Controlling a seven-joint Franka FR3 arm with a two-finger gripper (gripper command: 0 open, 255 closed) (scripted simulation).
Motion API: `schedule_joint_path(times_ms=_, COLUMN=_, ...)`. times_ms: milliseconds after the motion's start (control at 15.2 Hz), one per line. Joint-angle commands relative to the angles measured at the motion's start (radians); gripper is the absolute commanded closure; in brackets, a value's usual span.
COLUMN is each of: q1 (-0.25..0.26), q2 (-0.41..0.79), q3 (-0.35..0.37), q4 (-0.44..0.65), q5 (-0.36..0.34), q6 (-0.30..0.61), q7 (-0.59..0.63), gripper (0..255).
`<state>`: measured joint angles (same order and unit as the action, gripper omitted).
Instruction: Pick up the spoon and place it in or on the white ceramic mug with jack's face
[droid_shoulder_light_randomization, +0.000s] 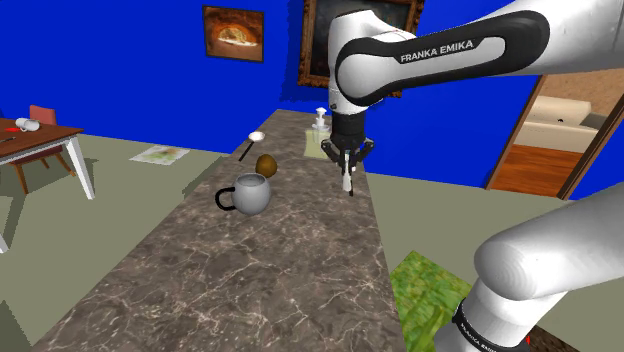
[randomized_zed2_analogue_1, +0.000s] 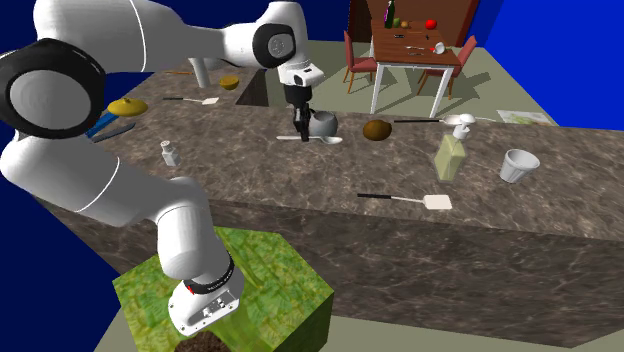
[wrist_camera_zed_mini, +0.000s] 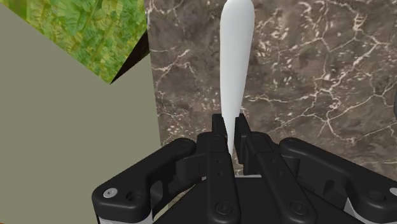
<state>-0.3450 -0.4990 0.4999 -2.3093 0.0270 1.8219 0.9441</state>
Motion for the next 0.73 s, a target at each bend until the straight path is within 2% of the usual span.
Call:
schedule_joint_path(times_ms=0, q1=-0.012, q2=0.076, q3=0.043, q4=0.071, q5=-0.015, q6=-0.001, q7=0.048, gripper=255)
schedule_joint_path(times_ms=396, q1=-0.039, q2=0.331, q3=0.173, q4=0.309, q5=-0.118, q6=-0.031, q7=0.211, gripper=255)
schedule_joint_path(times_ms=660, q1=-0.018, q2=0.533, q3=0.243, q4=0.498, q5=-0.237, q6=-0.086, q7=0.336, gripper=255)
